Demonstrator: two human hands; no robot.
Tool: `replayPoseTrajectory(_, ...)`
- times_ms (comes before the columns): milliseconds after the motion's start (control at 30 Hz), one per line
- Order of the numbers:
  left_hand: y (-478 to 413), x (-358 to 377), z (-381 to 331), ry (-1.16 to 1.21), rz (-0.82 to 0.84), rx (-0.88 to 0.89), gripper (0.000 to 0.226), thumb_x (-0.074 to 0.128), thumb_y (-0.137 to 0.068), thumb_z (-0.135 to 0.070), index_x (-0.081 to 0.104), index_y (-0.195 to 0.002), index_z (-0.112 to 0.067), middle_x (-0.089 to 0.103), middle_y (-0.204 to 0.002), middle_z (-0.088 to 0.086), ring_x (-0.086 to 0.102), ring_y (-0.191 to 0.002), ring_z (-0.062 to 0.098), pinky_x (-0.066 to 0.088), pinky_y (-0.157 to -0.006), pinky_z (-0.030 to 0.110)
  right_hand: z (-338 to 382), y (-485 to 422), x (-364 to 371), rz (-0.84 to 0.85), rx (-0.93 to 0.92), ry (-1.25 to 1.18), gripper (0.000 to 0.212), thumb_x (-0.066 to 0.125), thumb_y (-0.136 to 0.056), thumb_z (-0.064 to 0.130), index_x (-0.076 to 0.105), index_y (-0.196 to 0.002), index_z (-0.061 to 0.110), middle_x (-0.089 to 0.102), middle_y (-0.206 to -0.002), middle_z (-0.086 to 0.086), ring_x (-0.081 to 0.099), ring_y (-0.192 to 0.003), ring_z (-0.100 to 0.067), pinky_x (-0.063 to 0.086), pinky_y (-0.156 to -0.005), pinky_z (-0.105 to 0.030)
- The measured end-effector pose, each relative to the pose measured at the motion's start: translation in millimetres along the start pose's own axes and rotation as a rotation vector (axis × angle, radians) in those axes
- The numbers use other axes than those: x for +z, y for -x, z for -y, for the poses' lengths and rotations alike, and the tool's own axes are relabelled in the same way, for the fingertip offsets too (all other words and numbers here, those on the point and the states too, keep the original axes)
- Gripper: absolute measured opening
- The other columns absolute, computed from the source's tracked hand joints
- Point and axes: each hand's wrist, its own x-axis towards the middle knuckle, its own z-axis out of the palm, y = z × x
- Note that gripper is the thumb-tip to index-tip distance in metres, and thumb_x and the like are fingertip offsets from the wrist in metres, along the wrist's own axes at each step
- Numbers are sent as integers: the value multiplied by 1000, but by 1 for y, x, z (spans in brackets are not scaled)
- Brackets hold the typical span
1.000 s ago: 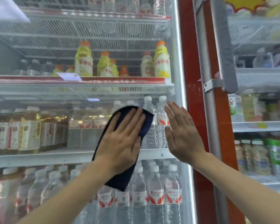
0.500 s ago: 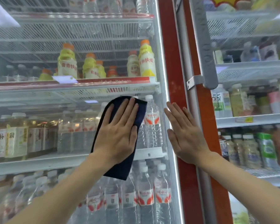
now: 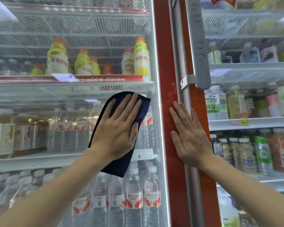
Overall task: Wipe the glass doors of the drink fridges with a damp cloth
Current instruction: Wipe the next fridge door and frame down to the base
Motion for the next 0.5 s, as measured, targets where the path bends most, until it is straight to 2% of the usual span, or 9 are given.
replayPoseTrajectory(133, 31, 6, -40, 40, -3, -23, 64, 29, -105, -38, 17, -161, -9, 11, -170, 7, 8, -158, 21, 16, -125, 54, 1, 1, -1, -30, 2, -75, 64, 36, -101, 24, 25, -161, 3, 15, -172, -8, 9, -160, -21, 10, -130, -50)
replayPoseTrajectory(200, 56, 8, -62, 59, 50, 67, 65, 32, -104, -39, 17, -161, -10, 11, -170, 6, 9, -158, 22, 19, -124, 54, 1, 2, 0, -70, 50, -117, 64, 36, -101, 21, 24, -161, 2, 15, -172, -9, 9, -160, -22, 11, -130, -49)
replayPoseTrajectory(267, 69, 8, -66, 72, 81, 163, 65, 34, -104, -39, 19, -161, -12, 12, -170, 5, 9, -158, 21, 19, -124, 53, 0, 3, 3, -151, 180, -129, 63, 34, -102, 21, 24, -161, 2, 17, -172, -10, 10, -160, -22, 10, -131, -43)
replayPoseTrajectory(333, 55, 4, -51, 56, 97, 306, 63, 31, -105, -39, 20, -161, -12, 14, -170, 4, 10, -157, 20, 17, -125, 51, 1, 4, 6, -200, 279, -109, 62, 32, -103, 22, 26, -160, 1, 18, -171, -13, 11, -160, -22, 8, -131, -39)
replayPoseTrajectory(400, 21, 2, -34, 29, 76, 387, 61, 28, -106, -38, 21, -161, -14, 17, -169, 3, 13, -157, 18, 15, -127, 48, 1, 6, 7, -205, 282, -87, 62, 30, -103, 24, 27, -160, 0, 19, -170, -15, 12, -160, -23, 9, -131, -41)
replayPoseTrajectory(433, 1, 2, -29, 30, 43, 348, 60, 29, -106, -37, 22, -161, -14, 18, -169, 3, 14, -157, 18, 15, -127, 48, 0, 6, 8, -202, 272, -89, 61, 30, -103, 24, 28, -160, 0, 19, -170, -15, 12, -160, -23, 10, -130, -43)
replayPoseTrajectory(500, -25, 3, -36, 52, -12, 141, 61, 34, -104, -35, 25, -160, -14, 19, -169, 4, 15, -157, 18, 14, -127, 48, -1, 5, 7, -206, 267, -119, 60, 30, -104, 24, 28, -160, 0, 20, -170, -14, 12, -160, -22, 11, -130, -43)
